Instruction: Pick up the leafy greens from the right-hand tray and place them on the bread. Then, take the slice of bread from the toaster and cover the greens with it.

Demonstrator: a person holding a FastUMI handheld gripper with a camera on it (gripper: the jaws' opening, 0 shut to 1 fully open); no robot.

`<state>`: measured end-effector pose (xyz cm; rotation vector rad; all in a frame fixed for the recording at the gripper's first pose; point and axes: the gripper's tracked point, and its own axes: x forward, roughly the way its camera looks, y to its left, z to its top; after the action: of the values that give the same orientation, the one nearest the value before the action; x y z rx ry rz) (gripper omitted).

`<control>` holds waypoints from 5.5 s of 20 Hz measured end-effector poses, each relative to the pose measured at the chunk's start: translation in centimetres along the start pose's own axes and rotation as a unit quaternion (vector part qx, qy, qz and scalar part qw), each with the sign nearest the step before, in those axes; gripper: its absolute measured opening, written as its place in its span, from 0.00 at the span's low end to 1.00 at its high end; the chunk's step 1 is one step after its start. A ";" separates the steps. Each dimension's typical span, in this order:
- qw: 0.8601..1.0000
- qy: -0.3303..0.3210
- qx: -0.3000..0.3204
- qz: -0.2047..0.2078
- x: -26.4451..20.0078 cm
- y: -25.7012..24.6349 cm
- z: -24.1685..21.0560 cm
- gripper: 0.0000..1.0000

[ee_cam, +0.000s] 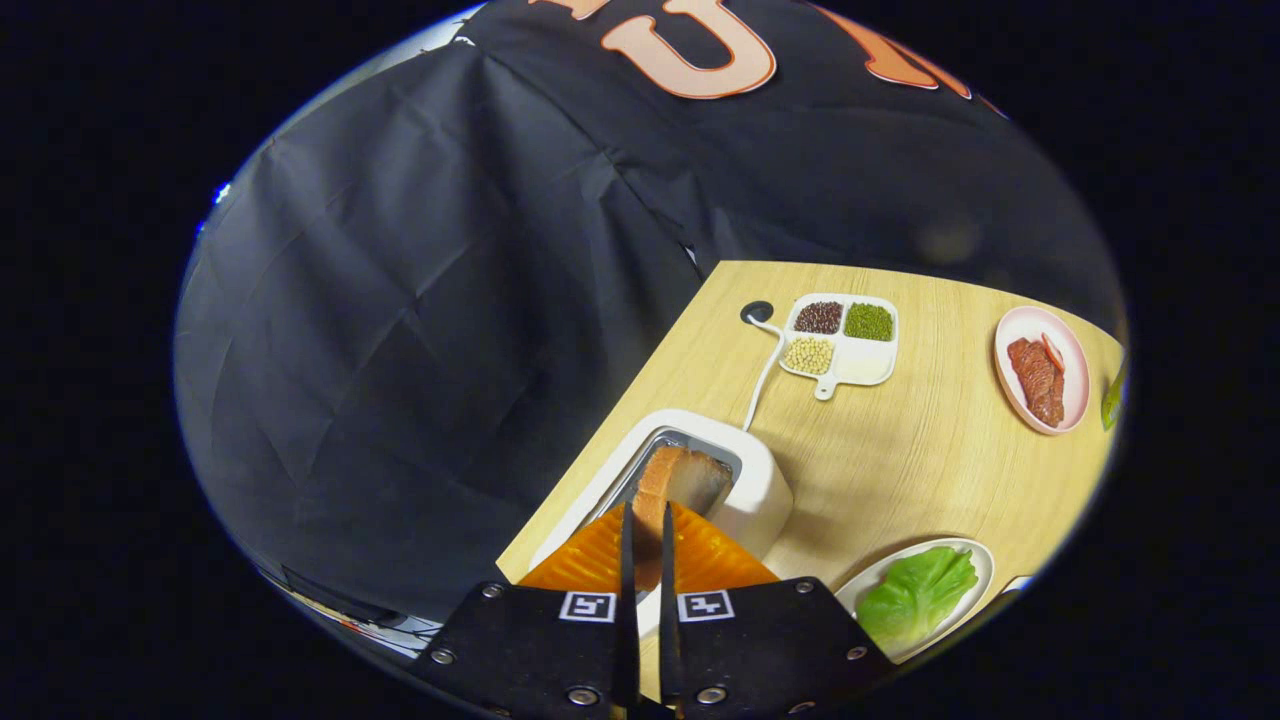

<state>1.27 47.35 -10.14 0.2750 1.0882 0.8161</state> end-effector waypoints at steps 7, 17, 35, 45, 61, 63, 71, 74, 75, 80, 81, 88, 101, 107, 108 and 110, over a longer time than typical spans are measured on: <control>0.999 -0.044 0.009 0.020 -4.3 -0.3 0.9 0.08; 0.995 -0.097 -0.002 0.019 -9.8 -2.3 0.2 0.08; 0.994 -0.075 0.082 -0.011 -10.3 -13.3 -7.5 0.08; 0.992 -0.054 0.107 -0.034 -9.5 -17.6 -11.4 0.08; 0.987 -0.060 0.109 -0.100 -8.9 -23.8 -15.6 0.12; 0.986 -0.068 0.094 -0.121 -9.2 -24.7 -15.4 0.17; 0.967 -0.161 0.040 -0.194 -13.3 -27.4 -12.6 0.27; 0.949 -0.215 0.001 -0.230 -15.4 -27.8 -11.1 0.43; 0.942 -0.232 -0.014 -0.243 -16.0 -27.8 -10.7 0.53; 0.900 -0.313 -0.078 -0.293 -19.7 -27.3 -8.2 0.73; 0.891 -0.331 -0.087 -0.299 -20.5 -27.0 -7.7 0.77; 0.832 -0.426 -0.123 -0.332 -25.6 -26.0 -7.1 0.88; 0.802 -0.475 -0.151 -0.329 -27.8 -24.5 -7.0 0.88; 0.806 -0.475 -0.147 -0.321 -27.8 -24.0 -7.1 0.88; 0.804 -0.478 -0.145 -0.322 -28.1 -23.9 -7.2 0.88; 0.801 -0.482 -0.146 -0.323 -28.3 -23.8 -7.0 0.88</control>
<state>-0.12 9.79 -7.91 0.0160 0.0346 0.1304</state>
